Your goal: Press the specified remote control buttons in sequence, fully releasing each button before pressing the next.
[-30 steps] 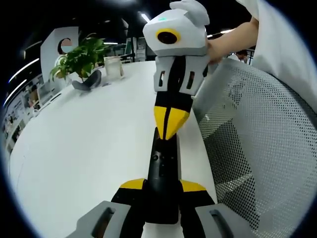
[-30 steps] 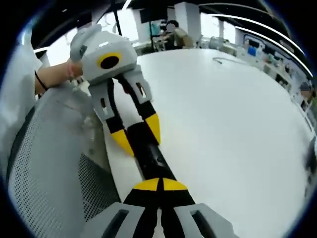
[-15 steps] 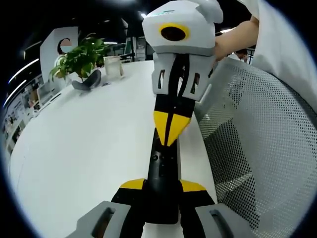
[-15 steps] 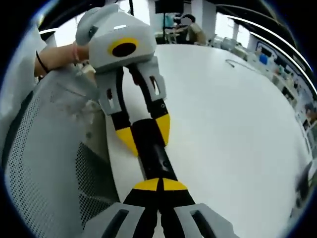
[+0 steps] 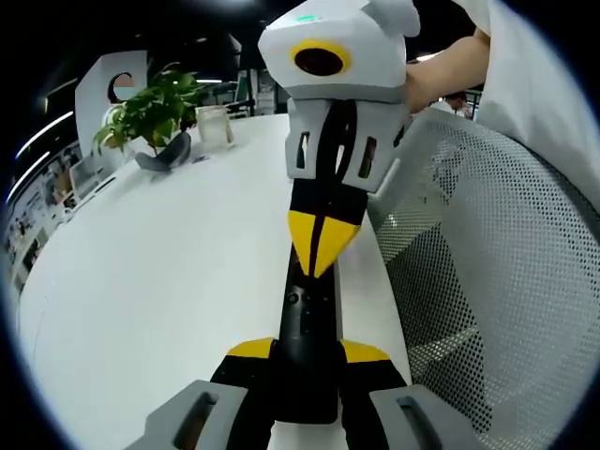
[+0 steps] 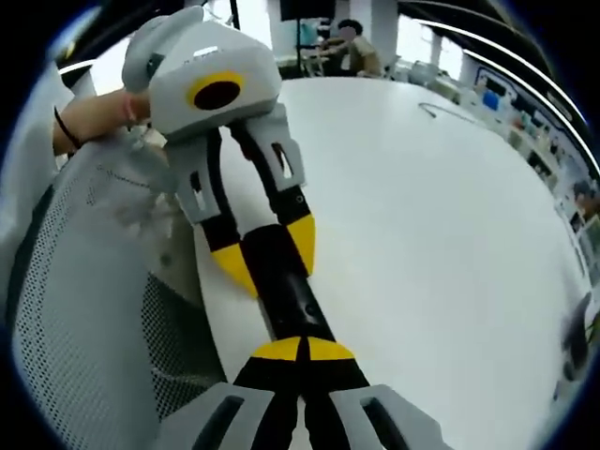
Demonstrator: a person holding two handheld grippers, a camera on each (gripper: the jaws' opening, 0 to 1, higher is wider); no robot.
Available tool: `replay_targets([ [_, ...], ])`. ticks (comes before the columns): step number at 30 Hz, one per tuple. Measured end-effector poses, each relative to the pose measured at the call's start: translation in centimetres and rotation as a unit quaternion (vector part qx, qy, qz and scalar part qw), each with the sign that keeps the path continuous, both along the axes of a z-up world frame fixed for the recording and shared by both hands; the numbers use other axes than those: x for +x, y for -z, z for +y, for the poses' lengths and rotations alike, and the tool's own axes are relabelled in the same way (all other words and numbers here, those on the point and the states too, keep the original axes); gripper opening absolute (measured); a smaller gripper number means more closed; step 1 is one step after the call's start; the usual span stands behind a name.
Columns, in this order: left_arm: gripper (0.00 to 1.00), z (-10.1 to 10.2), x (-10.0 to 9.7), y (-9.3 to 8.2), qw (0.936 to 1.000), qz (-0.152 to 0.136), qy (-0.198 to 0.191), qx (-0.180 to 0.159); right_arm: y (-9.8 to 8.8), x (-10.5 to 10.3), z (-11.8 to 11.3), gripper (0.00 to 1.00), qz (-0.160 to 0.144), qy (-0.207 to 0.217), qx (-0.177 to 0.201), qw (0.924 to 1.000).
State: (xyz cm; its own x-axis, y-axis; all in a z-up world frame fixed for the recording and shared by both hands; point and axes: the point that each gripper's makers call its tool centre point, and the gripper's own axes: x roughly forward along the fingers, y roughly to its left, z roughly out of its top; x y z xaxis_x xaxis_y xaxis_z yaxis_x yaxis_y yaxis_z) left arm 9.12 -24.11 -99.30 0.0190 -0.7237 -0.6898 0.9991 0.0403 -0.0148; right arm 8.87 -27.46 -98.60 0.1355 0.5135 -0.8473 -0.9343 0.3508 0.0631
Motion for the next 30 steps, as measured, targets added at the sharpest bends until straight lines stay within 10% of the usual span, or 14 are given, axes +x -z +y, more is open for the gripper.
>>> replay_targets([
  [19, 0.24, -0.1, 0.0, 0.0, 1.0000, 0.000, 0.000, -0.001, -0.1, 0.1, 0.8, 0.00, -0.092, -0.075, 0.001, 0.9929],
  [30, 0.24, -0.1, -0.1, 0.0, 1.0000, 0.000, 0.001, 0.001, 0.1, 0.4, 1.0, 0.00, -0.064, -0.078, -0.030, 0.9944],
])
